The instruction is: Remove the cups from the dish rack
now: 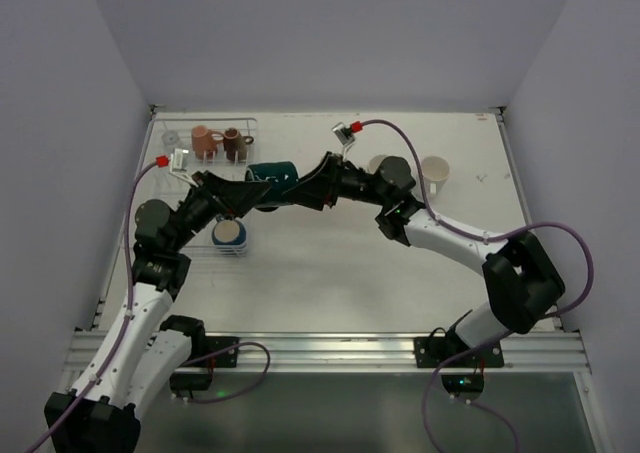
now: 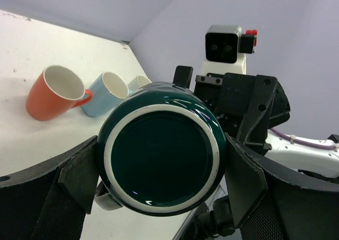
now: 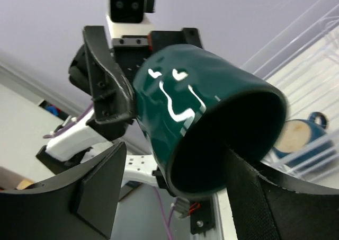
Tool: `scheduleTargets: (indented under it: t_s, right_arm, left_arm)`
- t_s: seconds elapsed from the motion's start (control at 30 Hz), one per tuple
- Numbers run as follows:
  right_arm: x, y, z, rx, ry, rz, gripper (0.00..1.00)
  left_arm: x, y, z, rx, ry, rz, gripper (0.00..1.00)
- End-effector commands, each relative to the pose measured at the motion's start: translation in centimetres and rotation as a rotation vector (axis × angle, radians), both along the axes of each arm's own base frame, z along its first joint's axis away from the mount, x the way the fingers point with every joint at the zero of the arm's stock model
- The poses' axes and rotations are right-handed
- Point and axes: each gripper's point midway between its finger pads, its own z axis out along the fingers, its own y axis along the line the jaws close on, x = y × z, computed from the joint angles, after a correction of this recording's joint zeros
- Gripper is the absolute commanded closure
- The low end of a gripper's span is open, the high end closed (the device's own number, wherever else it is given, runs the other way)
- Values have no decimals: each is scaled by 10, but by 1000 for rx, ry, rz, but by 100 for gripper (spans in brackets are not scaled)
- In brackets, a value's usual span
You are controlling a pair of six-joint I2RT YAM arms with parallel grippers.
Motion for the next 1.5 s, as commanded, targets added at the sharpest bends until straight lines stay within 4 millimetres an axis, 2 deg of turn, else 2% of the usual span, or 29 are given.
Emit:
scheduleTargets:
  t_s: [0.0, 0.13, 0.23, 0.27, 0.3, 0.33, 0.37, 0.4, 0.43, 0.47, 0.5, 0.53, 0.57, 0.6, 0.63, 0.67, 0.7, 0.73, 0.77, 0.8, 0.83, 0.9, 0.97, 1.03, 1.13, 1.17, 1.3, 1.47]
  right_arm:
    - [-27, 11, 39, 82, -126, 136, 28]
    - [-38, 12, 53, 143, -150, 206, 37]
    - [-37, 16, 54, 166, -133, 239, 63]
    - [-35, 16, 51, 171, -109, 241, 81]
    - [-36, 15, 48, 176, -106, 235, 89]
    - [-35, 13, 46, 176, -102, 223, 95]
    - [-36, 10, 49, 180, -120, 207, 100]
    - [-36, 7, 47, 174, -124, 202, 100]
    - [-32, 0, 34, 152, -106, 177, 100]
    - [-28, -5, 24, 122, -91, 155, 100]
    - [-22, -18, 15, 93, -76, 117, 100]
    - [-18, -25, 5, 57, -54, 93, 100]
    - [-11, -31, -7, 11, -81, 52, 100]
    - [-1, -43, -27, -89, 6, -32, 100]
    - [6, -50, -42, -170, 30, -94, 100]
    - [19, -58, -57, -287, -77, -188, 100]
    - [16, -70, -90, -463, 22, -235, 100]
    - [32, -90, -97, -556, 12, -390, 100]
    - [26, -108, -122, -685, 45, -415, 100]
    - [27, -122, -135, -746, 59, -459, 100]
    - [36, -144, -143, -818, 58, -577, 100]
    - [35, -181, -171, -952, 117, -665, 100]
    - [38, -203, -187, -1013, 168, -721, 100]
    - [50, -225, -203, -1093, 211, -794, 100]
    - [67, -243, -209, -1168, 230, -864, 100]
    - [73, -249, -221, -1217, 245, -871, 100]
    - [100, -252, -231, -1282, 257, -891, 100]
    - [121, -248, -237, -1323, 240, -886, 100]
  left_arm:
    - [-13, -8, 34, -61, -121, -57, 73]
    - [-14, -10, 33, -67, -120, -64, 73]
    - [-13, -10, 31, -72, -116, -57, 71]
    - [-12, -9, 31, -70, -118, -49, 68]
    - [-13, -7, 32, -65, -125, -40, 64]
    - [-10, -5, 28, -53, -104, -15, 51]
    - [-10, -1, 37, -21, -146, 10, 42]
    - [-9, 1, 39, 4, -151, 32, 34]
    - [-3, 7, 31, 43, -104, 75, 21]
    - [0, 12, 33, 111, -136, 115, 15]
    - [-1, 18, 49, 141, -165, 148, 11]
    - [4, 28, 38, 194, -114, 206, 4]
    - [6, 35, 33, 273, -120, 244, 2]
    - [5, 42, 38, 306, -129, 274, 1]
    - [8, 51, 22, 358, -73, 319, 0]
    - [10, 57, 16, 416, -76, 338, 0]
    - [10, 60, 4, 451, -52, 347, 0]
    - [10, 65, -11, 489, -12, 357, 0]
    - [9, 67, -29, 530, 11, 349, 0]
    - [8, 67, -39, 549, 24, 341, 0]
    - [5, 68, -50, 571, 39, 327, 0]
    - [0, 71, -69, 614, 50, 323, 0]
    - [-3, 80, -79, 646, 56, 360, 0]
    - [-5, 84, -77, 660, 50, 373, 0]
    - [-7, 84, -71, 652, 28, 378, 0]
    - [-7, 85, -73, 658, 32, 381, 0]
    - [-5, 90, -84, 681, 76, 399, 0]
    - [2, 105, -109, 727, 206, 461, 0]
